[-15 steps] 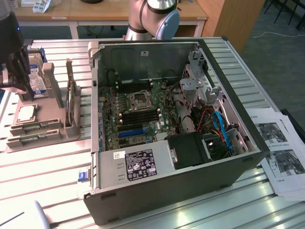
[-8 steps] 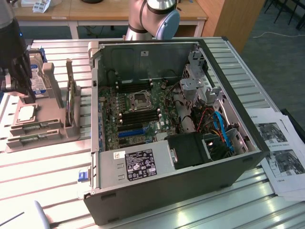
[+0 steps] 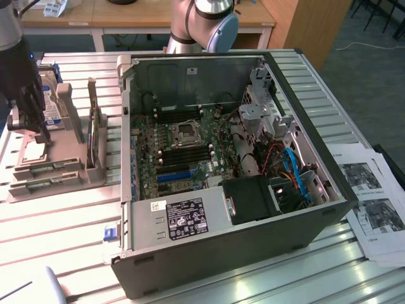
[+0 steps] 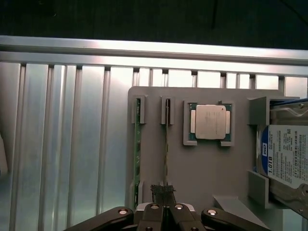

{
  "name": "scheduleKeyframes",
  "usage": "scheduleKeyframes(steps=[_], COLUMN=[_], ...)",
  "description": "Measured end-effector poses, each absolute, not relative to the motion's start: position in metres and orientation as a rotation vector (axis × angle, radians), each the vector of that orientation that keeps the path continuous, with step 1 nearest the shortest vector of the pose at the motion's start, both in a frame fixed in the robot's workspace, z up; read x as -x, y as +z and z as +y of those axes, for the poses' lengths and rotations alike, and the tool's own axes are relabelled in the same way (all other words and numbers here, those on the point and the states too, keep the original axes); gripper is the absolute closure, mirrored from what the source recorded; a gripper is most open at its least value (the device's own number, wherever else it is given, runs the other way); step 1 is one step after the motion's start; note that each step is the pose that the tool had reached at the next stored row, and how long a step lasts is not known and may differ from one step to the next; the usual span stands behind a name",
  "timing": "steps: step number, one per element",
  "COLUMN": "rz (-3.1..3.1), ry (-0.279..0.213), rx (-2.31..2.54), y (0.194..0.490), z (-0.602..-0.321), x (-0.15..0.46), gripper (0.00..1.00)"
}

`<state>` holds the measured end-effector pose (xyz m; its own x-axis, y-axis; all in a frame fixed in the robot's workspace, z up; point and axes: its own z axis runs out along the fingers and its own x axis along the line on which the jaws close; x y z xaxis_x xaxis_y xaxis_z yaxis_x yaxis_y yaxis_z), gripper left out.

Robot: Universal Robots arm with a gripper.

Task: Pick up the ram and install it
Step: 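Pick up the ram and move it above insertion slot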

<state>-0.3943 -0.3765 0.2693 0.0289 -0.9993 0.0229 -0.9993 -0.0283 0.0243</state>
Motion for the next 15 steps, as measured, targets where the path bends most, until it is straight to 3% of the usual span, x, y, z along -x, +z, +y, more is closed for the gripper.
scheduleKeyframes(steps=[15], rz=[-2.16], ry=[-0.001], rx=[-2.235], y=[0.248], z=[-0.376], x=[0.395], gripper=[0.9])
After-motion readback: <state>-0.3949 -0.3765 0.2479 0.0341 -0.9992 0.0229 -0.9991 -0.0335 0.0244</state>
